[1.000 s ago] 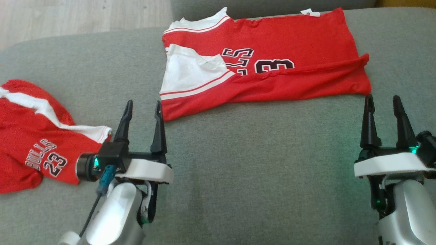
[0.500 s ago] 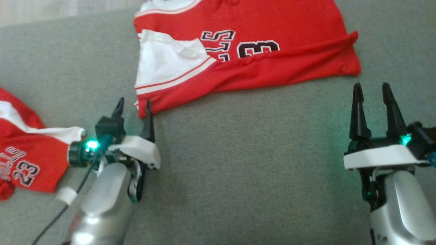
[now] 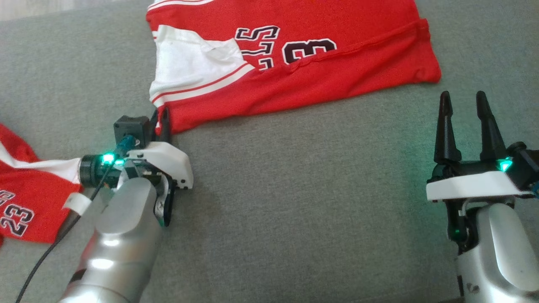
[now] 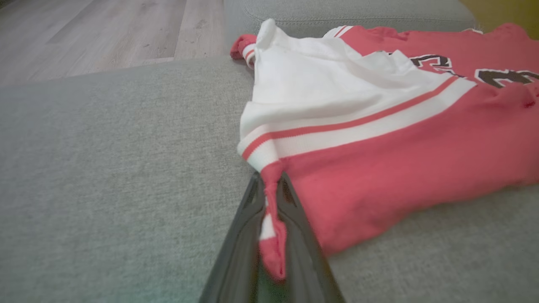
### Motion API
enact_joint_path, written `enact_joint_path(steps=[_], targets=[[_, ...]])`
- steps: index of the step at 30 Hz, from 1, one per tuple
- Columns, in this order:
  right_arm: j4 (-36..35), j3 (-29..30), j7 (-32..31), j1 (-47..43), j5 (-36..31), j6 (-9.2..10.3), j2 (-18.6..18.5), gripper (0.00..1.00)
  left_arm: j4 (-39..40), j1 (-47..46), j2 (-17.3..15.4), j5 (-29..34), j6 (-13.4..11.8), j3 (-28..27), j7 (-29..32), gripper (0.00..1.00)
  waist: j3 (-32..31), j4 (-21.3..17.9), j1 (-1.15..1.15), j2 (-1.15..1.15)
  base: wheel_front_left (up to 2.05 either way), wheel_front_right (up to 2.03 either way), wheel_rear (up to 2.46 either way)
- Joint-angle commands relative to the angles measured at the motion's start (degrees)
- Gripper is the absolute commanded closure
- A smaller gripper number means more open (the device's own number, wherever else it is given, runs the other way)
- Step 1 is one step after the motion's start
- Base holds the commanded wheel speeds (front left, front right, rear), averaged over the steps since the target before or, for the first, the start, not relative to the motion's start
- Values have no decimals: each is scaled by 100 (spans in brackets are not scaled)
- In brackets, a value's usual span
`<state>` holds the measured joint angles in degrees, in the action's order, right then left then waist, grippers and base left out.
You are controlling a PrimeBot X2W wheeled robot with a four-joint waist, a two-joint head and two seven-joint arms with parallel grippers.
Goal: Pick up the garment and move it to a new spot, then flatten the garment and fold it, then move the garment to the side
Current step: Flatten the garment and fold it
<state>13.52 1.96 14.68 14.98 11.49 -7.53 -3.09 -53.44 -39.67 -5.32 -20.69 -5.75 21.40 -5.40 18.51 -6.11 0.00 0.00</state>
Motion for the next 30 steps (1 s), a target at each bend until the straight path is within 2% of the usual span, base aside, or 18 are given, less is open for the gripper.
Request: enact_joint_path(steps=[1,7,11,18,27,30], targets=[[-71,-50,31,179,-111,4,19,0,-50,33,-104,-43,18,-105,-53,100,-58,76,0,0,0,0,0],[227,201,-222,430,-405,4,12,0,183,-86,4,-86,136,-73,-576,100,-169,257,0,0,0,0,0],[639,543,-806,804,-756,4,-12,0,523,-190,67,-43,164,-10,-818,100,-189,382,0,0,0,0,0],[1706,1244,-1881,1736,-1308,4,-7,0,1058,-268,110,142,206,224,-914,100,-47,575,0,0,0,0,0],[3135,2143,-2659,2722,-2518,4,-211,0,1476,-235,154,228,215,489,-931,100,195,844,0,0,0,0,0],[3450,2216,-2784,2841,-2761,4,-218,0,1517,-224,159,227,205,532,-927,100,227,877,0,0,0,0,0]])
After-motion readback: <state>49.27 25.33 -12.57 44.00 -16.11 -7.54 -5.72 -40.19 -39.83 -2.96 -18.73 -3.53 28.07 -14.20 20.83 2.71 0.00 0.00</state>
